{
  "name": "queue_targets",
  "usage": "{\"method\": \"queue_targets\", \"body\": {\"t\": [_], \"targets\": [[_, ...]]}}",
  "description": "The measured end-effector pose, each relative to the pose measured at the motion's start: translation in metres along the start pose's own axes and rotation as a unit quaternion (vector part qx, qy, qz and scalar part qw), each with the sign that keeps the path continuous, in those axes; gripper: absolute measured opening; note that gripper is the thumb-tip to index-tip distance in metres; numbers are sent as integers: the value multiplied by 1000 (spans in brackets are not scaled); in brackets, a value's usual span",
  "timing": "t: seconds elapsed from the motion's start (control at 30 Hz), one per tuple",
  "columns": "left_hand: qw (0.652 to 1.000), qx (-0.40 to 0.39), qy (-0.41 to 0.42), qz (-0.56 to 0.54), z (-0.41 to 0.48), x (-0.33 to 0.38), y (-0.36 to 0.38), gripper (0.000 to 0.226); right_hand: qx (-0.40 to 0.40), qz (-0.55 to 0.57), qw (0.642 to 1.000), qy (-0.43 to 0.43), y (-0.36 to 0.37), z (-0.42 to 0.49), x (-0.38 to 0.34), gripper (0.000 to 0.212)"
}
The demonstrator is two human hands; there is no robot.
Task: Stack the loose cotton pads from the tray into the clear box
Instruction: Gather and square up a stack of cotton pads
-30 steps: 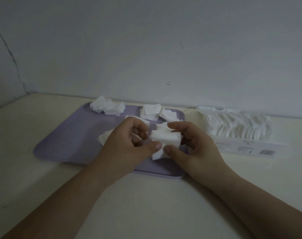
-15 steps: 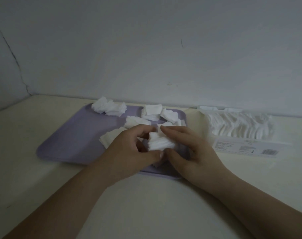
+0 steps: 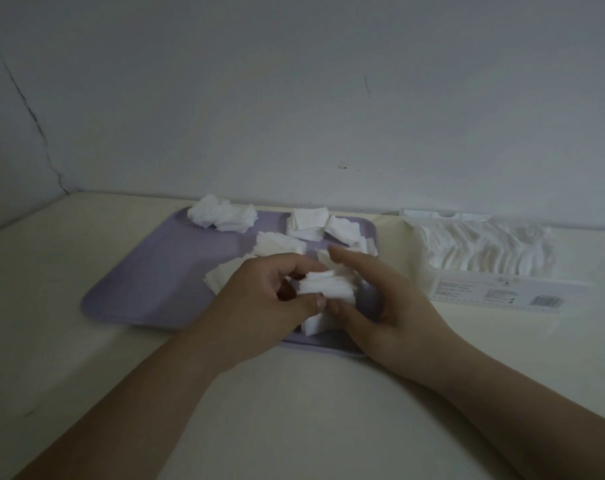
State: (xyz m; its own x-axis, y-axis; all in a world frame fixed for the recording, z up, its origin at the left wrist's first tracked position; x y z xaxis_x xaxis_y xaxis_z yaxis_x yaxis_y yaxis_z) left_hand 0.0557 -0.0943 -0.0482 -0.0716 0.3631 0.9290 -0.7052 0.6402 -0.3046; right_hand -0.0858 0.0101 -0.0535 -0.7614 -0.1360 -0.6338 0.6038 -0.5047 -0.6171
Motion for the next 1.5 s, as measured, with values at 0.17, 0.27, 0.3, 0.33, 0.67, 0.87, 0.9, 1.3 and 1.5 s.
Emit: {"method": "queue_targets", "body": {"t": [0.17,0.27,0.3,0.33,0.67,0.87,0.9,1.3,1.5], "targets": [[992,121,6,28,6,3,-33,16,50,3,996,71,-11,0,6,39],[923,226,33,309,4,0,-66,22,33,36,990,130,-10,0,9,46],[906,206,-2,369,4,-8,-67,35,27,41,989,138,-9,0,8,47],[901,180,-42,392,4,-15,-67,48,22,43,989,142,-9,1,8,45],[963,121,-60,234,3,-14,-57,49,42,23,987,154,-13,0,12,29],[958,131,51,252,23,0,-41,41,60,55,984,156,-15,1,14,25],[959,103,28,264,30,1,-36,44,61,53,985,155,-15,2,14,25],[976,49,-91,193,63,-8,-37,15,60,58,985,153,-17,2,15,25],[987,157,43,6,36,41,-58,33,68,68,983,158,-17,2,16,24]]}}
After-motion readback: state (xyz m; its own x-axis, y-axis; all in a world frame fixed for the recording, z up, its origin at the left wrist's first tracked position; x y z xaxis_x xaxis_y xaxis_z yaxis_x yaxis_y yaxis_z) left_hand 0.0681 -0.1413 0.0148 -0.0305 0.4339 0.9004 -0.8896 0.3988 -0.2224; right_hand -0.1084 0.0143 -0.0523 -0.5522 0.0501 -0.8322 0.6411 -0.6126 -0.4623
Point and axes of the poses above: each hand's wrist, its own z-axis towards the middle knuckle, its own y-axis out of the palm, x = y × z, the point moved 6 cm from there along z, towards the middle knuckle, and after that the axes turned 6 degrees about -z, right-handed, at the moved point
